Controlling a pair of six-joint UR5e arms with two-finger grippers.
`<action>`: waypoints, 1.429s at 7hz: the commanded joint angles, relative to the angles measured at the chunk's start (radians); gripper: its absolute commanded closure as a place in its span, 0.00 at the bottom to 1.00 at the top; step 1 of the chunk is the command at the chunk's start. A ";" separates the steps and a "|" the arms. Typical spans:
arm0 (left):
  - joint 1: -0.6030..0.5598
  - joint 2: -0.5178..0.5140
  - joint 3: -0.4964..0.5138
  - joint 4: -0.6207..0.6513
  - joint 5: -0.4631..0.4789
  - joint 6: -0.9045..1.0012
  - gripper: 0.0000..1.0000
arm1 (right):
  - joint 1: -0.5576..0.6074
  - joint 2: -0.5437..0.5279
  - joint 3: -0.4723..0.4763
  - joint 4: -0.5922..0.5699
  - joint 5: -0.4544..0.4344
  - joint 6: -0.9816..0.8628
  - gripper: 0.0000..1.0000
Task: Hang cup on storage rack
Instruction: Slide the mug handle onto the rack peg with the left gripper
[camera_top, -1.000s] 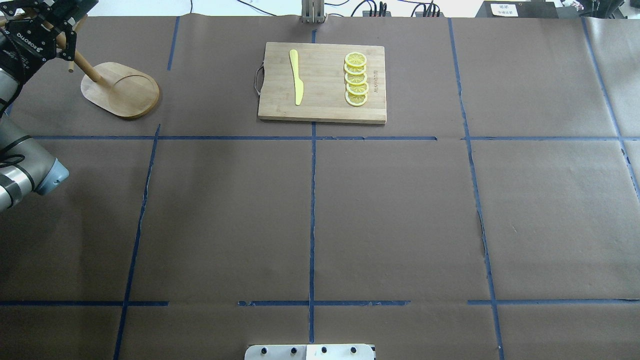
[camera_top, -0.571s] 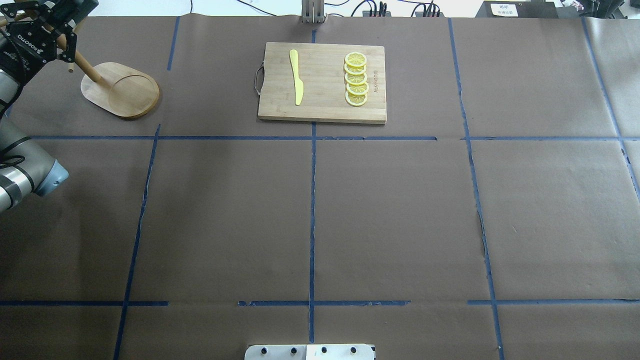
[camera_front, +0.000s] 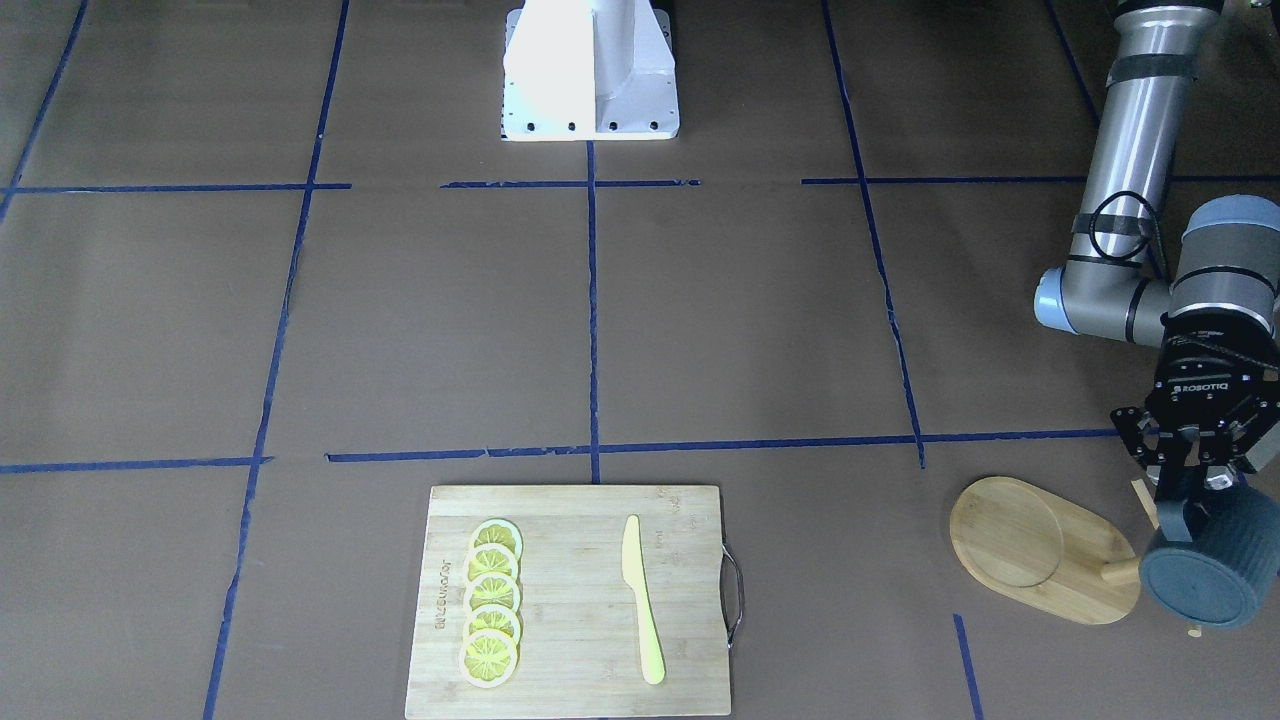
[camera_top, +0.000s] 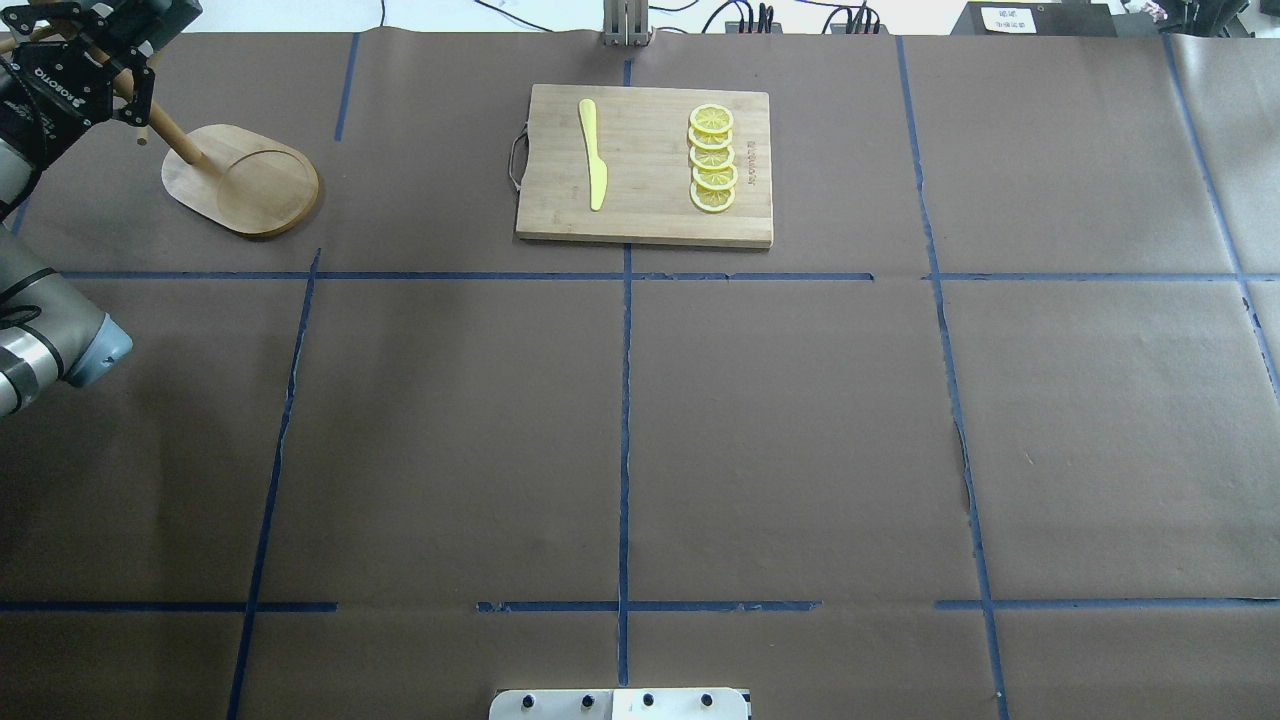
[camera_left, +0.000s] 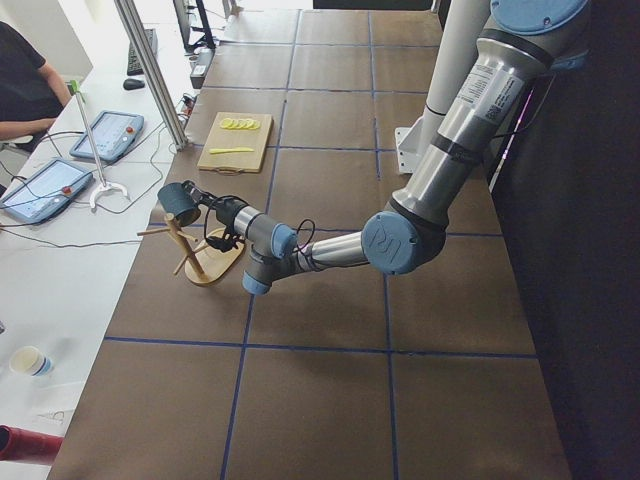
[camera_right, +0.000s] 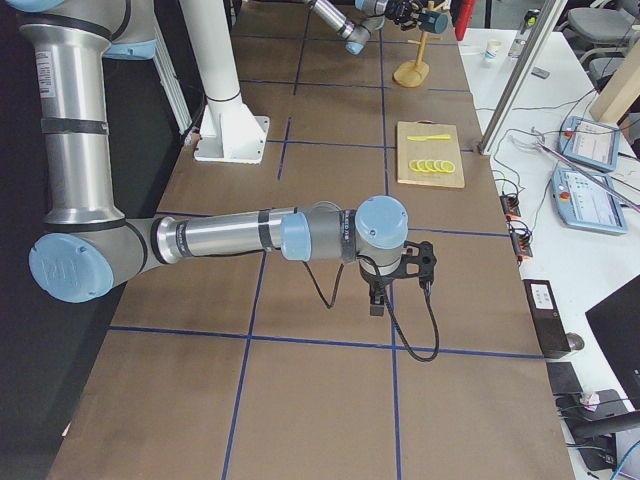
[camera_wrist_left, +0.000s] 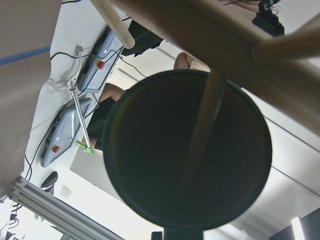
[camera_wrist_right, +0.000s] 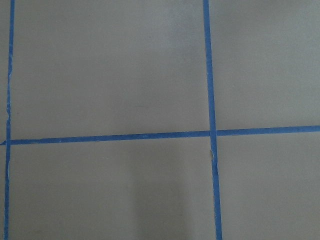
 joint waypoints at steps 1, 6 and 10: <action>-0.016 0.000 0.006 0.001 -0.017 0.001 0.73 | 0.000 0.000 0.000 0.000 0.000 0.000 0.00; -0.021 0.000 0.017 0.001 -0.017 0.001 0.54 | 0.000 0.002 0.001 0.000 0.000 0.000 0.00; -0.064 0.002 0.034 0.006 -0.070 0.001 0.00 | 0.000 0.002 0.003 0.000 0.001 0.000 0.00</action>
